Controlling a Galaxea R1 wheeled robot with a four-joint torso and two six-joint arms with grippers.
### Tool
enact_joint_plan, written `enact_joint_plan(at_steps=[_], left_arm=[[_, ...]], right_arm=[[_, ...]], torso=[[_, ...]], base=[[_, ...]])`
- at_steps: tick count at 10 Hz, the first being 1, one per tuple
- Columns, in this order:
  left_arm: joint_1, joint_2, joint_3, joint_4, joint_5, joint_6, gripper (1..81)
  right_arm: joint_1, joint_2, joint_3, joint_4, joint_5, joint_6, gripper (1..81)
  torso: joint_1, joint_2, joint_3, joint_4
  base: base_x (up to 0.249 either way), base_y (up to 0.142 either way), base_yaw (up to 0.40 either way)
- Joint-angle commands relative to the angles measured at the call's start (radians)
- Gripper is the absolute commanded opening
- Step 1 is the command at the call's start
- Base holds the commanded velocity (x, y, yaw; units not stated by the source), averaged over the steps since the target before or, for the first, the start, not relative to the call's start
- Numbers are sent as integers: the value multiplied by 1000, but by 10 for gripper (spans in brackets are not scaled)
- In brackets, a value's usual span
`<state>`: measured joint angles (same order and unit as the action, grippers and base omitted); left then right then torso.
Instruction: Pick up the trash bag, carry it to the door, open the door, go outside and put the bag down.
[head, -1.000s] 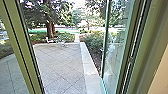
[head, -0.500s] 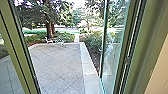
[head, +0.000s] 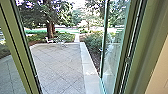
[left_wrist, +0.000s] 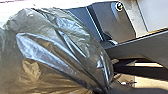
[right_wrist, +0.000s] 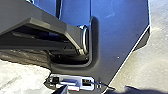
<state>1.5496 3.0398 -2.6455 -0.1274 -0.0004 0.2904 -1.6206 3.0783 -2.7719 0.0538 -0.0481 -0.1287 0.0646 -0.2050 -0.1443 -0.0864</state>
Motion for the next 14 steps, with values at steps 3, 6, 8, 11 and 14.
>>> enact_joint_plan(at_steps=[3, 6, 8, 11, 14], left_arm=[[-47, 1, 9, -1, 53, 1, 10], [-47, 1, 9, -1, 53, 1, 10], [-48, -1, 9, -3, 53, 1, 10], [-47, 1, 9, 0, 53, 3, 10], [-47, -1, 9, 0, 53, 3, 10]], right_arm=[[37, 3, 5, -3, -62, 0, 811], [35, 3, 3, -3, -62, 0, 811], [40, 3, 8, -5, -64, 0, 811], [38, 4, 6, -3, -64, 1, 811], [40, 4, 3, -3, -64, 1, 811]], torso=[[0, 0, 0, 0], [-2, -1, 0, 0], [-1, 0, 0, 0], [-1, -1, 1, 0], [-1, -1, 1, 0]], base=[[0, 0, 0], [79, 0, 0], [100, 0, 0], [100, 0, 0], [104, 0, 0]])
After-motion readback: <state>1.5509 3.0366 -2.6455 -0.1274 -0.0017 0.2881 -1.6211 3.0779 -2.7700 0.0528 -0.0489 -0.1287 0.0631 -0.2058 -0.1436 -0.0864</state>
